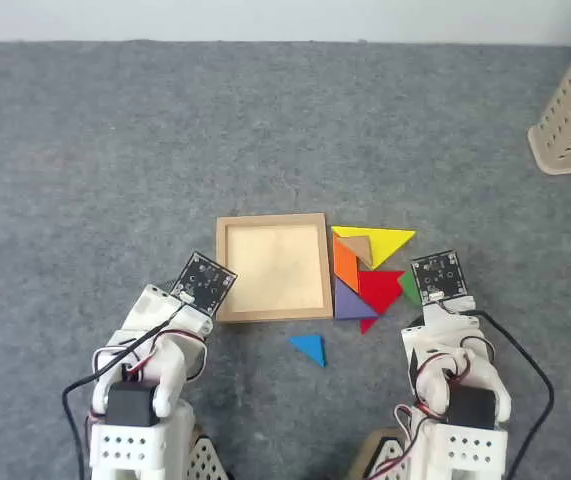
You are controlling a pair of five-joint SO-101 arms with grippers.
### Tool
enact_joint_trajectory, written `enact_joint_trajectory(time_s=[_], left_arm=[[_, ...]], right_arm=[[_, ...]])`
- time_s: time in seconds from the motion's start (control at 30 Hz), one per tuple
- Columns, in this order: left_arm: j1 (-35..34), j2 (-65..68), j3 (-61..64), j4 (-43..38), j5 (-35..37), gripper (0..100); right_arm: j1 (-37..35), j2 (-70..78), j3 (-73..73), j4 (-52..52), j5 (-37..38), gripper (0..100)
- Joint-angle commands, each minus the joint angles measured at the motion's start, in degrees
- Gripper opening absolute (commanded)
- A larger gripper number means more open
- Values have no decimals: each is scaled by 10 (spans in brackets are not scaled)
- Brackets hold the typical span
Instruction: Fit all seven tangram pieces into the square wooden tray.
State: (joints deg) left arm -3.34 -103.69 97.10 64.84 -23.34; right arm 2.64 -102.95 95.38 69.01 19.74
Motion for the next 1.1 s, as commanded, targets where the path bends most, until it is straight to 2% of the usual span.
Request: enact_joint_trajectory(time_s=[0.0,0.63,0.83,1.07], left_arm=[[-4,-10,-6,4,-5,25],[-2,-10,-6,4,-4,25],[1,-10,-6,76,-4,25],[-27,-10,-6,75,-19,25]], right_arm=[[5,-8,11,8,9,41],[2,-8,11,8,9,41],[2,-7,11,8,6,43],[-7,-10,2,-24,11,45]])
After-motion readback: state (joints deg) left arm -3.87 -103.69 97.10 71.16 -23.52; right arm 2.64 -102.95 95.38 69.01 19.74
